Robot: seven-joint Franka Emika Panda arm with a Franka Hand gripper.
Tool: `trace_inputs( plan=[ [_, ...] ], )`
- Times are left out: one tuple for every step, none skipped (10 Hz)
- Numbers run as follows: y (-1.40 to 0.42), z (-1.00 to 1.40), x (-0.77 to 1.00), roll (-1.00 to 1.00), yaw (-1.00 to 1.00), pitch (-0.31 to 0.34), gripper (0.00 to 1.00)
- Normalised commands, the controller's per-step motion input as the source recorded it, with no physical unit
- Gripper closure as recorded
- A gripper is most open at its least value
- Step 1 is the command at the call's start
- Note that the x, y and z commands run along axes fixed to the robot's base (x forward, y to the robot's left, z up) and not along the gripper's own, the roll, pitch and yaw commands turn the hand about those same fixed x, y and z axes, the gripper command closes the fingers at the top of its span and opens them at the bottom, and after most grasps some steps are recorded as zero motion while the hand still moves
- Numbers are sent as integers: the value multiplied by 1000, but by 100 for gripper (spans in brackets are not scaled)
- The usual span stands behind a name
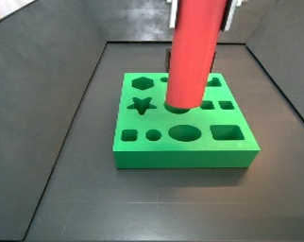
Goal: Pick up the oval object. Move up. Move to above the board. Insert the oval object.
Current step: Insert the oval object.
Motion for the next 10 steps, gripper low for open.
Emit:
trace_inputs(
  plan=[
    [0, -366, 180, 61, 86, -4, 100],
    [0, -251, 151, 43, 89, 0, 100],
    [-26, -151, 114, 0, 14, 0, 100],
    [-20, -189, 171, 26, 66, 0, 100],
    [0, -320, 223, 49, 100, 0, 100],
    [0, -329, 137, 47, 69, -13, 100],
    [-83, -266, 106, 34, 49, -11, 100],
    [-114, -134, 60, 0, 0, 0, 100],
    [-94, -117, 0, 0, 0, 0, 100],
    [-51, -186, 0, 4, 0, -9, 100]
  ],
)
